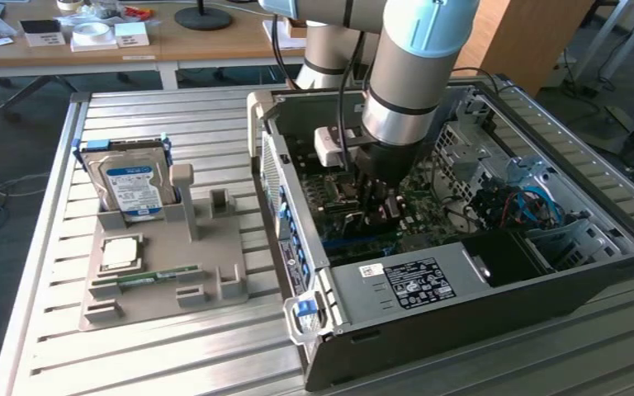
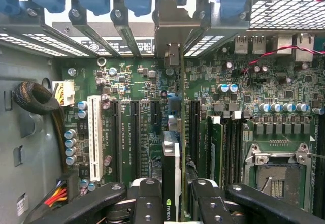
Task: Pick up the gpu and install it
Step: 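Insert the gpu into the slot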
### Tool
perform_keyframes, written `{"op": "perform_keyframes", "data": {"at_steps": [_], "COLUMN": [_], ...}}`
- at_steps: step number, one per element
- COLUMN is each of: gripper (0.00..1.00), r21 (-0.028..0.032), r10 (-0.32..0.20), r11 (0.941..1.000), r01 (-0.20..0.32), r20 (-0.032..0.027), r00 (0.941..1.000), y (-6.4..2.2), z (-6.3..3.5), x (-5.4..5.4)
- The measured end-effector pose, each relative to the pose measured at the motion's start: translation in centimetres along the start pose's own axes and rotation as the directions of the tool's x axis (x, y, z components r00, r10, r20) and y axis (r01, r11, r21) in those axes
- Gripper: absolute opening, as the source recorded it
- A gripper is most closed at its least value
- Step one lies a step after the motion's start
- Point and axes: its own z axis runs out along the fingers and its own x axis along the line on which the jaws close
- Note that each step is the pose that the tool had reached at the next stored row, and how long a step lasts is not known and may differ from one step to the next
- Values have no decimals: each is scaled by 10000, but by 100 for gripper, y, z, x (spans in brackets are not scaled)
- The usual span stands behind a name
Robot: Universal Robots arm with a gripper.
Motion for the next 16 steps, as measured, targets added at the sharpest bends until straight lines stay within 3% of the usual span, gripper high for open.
{"op": "perform_keyframes", "data": {"at_steps": [16], "gripper": [27], "r21": [-1], "r10": [5], "r11": [10000], "r01": [-5], "r20": [-9], "r00": [10000], "y": [1], "z": [27], "x": [-9]}}
